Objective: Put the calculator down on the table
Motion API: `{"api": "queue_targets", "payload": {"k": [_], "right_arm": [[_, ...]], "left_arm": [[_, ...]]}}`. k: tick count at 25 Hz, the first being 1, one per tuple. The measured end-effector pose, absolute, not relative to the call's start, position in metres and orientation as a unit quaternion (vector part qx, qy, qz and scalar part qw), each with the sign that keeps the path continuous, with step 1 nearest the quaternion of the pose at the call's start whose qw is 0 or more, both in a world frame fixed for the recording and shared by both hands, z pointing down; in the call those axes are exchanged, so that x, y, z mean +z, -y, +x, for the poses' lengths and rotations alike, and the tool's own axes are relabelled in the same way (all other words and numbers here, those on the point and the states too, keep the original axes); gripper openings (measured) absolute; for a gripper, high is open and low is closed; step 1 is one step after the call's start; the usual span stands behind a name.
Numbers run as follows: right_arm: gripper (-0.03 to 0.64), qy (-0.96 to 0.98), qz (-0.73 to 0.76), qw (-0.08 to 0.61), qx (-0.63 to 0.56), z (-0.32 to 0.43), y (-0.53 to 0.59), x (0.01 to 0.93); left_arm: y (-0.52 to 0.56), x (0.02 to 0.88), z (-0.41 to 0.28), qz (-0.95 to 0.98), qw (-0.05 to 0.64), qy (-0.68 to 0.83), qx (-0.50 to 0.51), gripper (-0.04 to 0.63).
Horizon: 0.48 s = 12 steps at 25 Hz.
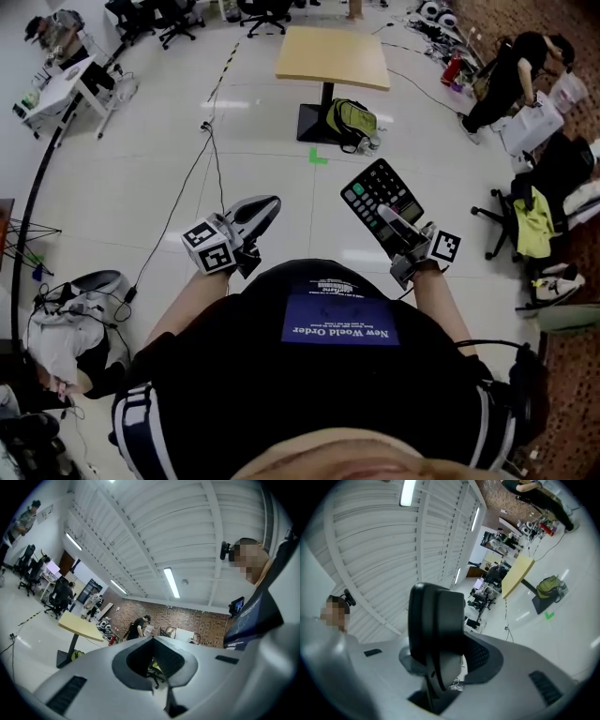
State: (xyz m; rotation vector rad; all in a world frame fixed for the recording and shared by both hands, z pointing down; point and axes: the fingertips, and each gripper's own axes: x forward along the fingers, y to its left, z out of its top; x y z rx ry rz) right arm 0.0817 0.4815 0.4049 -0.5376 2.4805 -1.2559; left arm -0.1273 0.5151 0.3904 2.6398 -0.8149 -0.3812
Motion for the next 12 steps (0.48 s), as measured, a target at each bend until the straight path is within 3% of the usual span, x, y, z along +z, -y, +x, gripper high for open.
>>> {"api": "queue_targets", "payload": {"k": [5,12], "right_arm": [[0.129,-0.883,-0.144,0.117,-0.431,0.106,-0.423,0.397],[0.129,-0.877,-0.116,0.118,-0.451,0.146,-0.367,0.401]], "left_arm": [[-0.469,0.381,-0.097,0.915,0.171,0.331,-0.154,0.006],[-0.425,0.377,-0.044,0.905,0.196,0.343,-0.156,0.006]]}}
